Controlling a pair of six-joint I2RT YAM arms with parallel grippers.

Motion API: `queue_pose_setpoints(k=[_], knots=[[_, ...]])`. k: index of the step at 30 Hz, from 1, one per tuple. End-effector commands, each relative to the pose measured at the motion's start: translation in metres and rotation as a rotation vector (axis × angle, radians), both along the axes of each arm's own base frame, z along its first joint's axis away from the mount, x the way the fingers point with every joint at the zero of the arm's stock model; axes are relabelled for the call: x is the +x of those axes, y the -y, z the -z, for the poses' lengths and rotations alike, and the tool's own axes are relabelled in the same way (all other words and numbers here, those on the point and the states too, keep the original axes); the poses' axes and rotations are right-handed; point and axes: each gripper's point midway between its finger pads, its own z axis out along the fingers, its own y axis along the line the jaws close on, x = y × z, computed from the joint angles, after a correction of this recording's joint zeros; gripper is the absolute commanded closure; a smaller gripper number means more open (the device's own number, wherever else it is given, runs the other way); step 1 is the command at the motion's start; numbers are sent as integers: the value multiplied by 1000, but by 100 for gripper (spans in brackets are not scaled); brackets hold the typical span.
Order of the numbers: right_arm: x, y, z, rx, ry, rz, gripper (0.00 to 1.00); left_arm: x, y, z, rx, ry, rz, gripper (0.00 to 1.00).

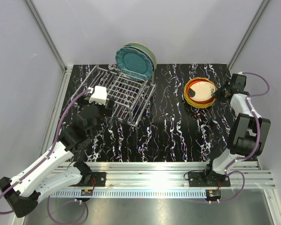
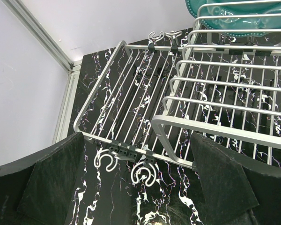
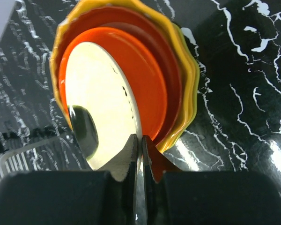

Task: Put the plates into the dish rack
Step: Grab a plate with the right arm

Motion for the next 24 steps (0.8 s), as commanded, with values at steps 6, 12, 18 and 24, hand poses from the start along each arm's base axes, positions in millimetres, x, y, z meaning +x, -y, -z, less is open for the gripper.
queue_pose_setpoints(k=[6, 12, 18, 24], knots=[[-8, -21, -80, -18, 224, -55, 100, 1, -3, -12, -43, 38, -19, 1], [-18, -45, -115, -72, 304, -119, 100, 0, -8, -13, -44, 45, -47, 1], [-39, -90, -160, -214, 440, -215, 100, -2, -14, -19, -57, 71, -70, 1], [-66, -121, -208, -277, 610, -287, 100, -3, -13, -19, -59, 74, -61, 1]])
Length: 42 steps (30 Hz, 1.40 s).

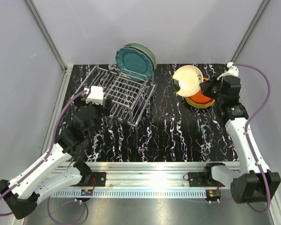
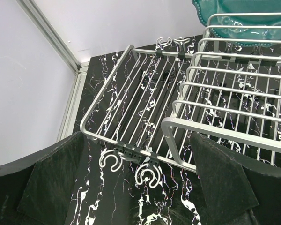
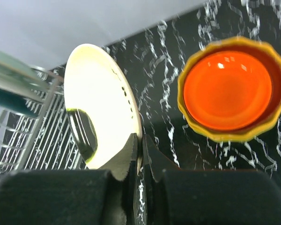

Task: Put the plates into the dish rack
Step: Grab a plate with the right arm, then insert the plate into the dish rack

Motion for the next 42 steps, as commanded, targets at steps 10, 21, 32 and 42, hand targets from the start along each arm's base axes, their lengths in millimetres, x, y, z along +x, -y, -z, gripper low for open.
queue_pose_setpoints(k=[10, 21, 32, 42], knots=[[-40, -60, -104, -191, 473, -222, 100, 0, -8, -11, -28, 46, -43, 1], [-40, -113, -136, -344, 615, -308, 100, 1, -9, -10, -19, 47, -51, 1], [-5, -152, -149, -500, 649, -197, 100, 1, -9, -11, -17, 49, -47, 1], [17, -172, -144, -626, 656, -134, 100, 0, -9, -14, -28, 56, -38, 1]])
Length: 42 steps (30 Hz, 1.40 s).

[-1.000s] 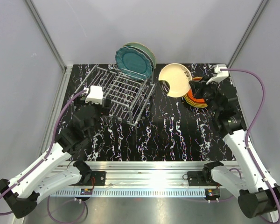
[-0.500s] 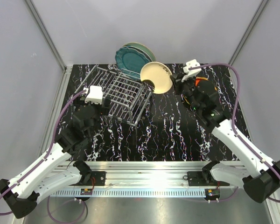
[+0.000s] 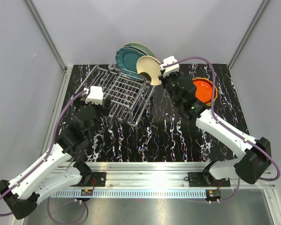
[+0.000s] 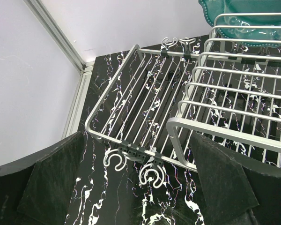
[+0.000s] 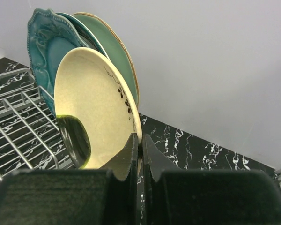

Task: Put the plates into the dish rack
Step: Insert the plate into the dish rack

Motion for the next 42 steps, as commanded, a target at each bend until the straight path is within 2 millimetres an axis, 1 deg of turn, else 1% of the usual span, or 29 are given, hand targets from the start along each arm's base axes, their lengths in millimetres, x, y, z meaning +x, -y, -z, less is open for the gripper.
queue_pose_setpoints(k=[1, 4, 15, 26, 29, 31, 32, 36, 37, 40, 42], knots=[[2, 8, -56, 58, 153, 76, 100, 0, -3, -12, -37, 49, -15, 1], [6, 5, -54, 53, 151, 78, 100, 0, -3, -12, -41, 50, -10, 1], [15, -18, -33, 28, 118, 31, 100, 0, 0, -12, -46, 46, 3, 1], [21, -40, -24, 12, 103, -11, 100, -1, 0, -13, -53, 49, 10, 1], [20, -46, -24, 12, 104, -28, 94, -1, 1, -13, -55, 47, 11, 1], [19, -50, -23, 8, 103, -35, 88, -1, 0, -13, -56, 49, 11, 1], [19, -52, -20, 4, 98, -40, 87, -1, 0, -13, -55, 49, 13, 1], [19, -58, -20, 2, 98, -49, 81, -1, 1, -13, -58, 48, 16, 1], [19, -58, -20, 0, 97, -49, 77, -1, 1, -13, -58, 48, 16, 1], [20, -60, -20, -1, 96, -49, 74, -1, 1, -13, -58, 48, 16, 1], [20, -61, -22, 0, 97, -52, 73, -1, 1, -13, -58, 48, 16, 1]])
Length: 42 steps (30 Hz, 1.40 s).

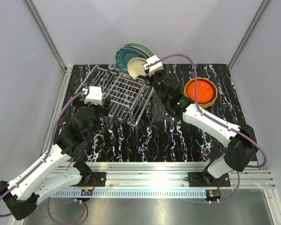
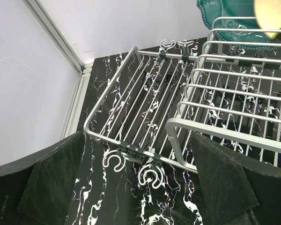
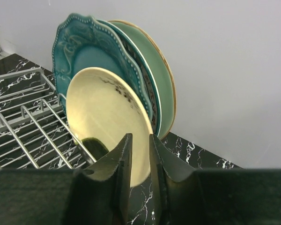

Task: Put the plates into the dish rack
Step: Insert the plate into the dish rack, then grab a plate with the right arm

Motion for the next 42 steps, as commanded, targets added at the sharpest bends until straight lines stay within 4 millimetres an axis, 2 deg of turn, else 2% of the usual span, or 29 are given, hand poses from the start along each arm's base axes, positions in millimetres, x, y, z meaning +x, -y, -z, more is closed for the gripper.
queue_pose_setpoints(k=[1, 13, 16, 18, 19, 21, 22, 23, 24, 25, 26, 27, 28, 29, 31, 32, 34, 35, 37, 38, 39, 40, 41, 42], knots=[[-1, -6, -39, 73, 81, -10, 72, 0, 1, -10, -46, 40, 7, 1], [-8, -2, -48, 101, 85, -15, 71, 0, 1, -10, -45, 40, 5, 1], [-18, 6, -58, 149, 94, -22, 70, 1, 1, -9, -42, 36, 7, 1], [-22, 11, -57, 183, 81, -16, 69, 1, 1, -9, -43, 37, 7, 1], [-26, 21, -63, 207, 88, 7, 69, 1, 1, -9, -43, 37, 7, 1], [-30, 30, -56, 232, 70, 34, 68, 1, 2, -10, -47, 39, 8, 1], [-33, 44, -61, 256, 81, 72, 68, 1, 1, -10, -44, 37, 7, 1], [-34, 49, -49, 265, 60, 92, 67, 1, 1, -10, -44, 38, 7, 1], [-35, 56, -46, 281, 55, 109, 67, 1, 2, -10, -45, 38, 7, 1], [-35, 74, -47, 308, 57, 145, 66, 1, 2, -9, -44, 36, 8, 1], [-34, 83, -34, 354, 22, 163, 65, 1, 2, -9, -43, 37, 8, 1], [-33, 94, -29, 389, 4, 185, 65, 1, 2, -8, -41, 35, 8, 1], [-27, 128, -26, 425, -9, 256, 65, 1, 2, -8, -42, 33, 8, 1], [-25, 140, -12, 531, -55, 279, 64, 1, 2, -9, -43, 34, 8, 1], [-22, 178, 4, 622, -110, 348, 64, 1, 2, -9, -43, 35, 8, 1], [-15, 215, 15, 724, -128, 433, 64, 1, 2, -9, -44, 35, 8, 1], [-12, 236, 39, 772, -214, 470, 64, 2, 3, -7, -41, 31, 10, 1], [-8, 267, 46, 836, -220, 538, 65, 2, 3, -7, -41, 31, 10, 1], [-3, 283, 68, 874, -313, 565, 66, 2, 3, -8, -42, 32, 10, 1], [1, 289, 73, 912, -334, 567, 67, 2, 3, -8, -41, 32, 10, 1], [0, 315, 84, 933, -358, 630, 69, 2, 3, -8, -41, 32, 10, 1], [4, 319, 105, 940, -435, 646, 68, 1, 2, -9, -42, 34, 8, 1], [7, 323, 107, 956, -454, 648, 69, 1, 2, -8, -43, 34, 10, 1], [6, 336, 118, 967, -486, 685, 69, 1, 2, -9, -43, 34, 8, 1]])
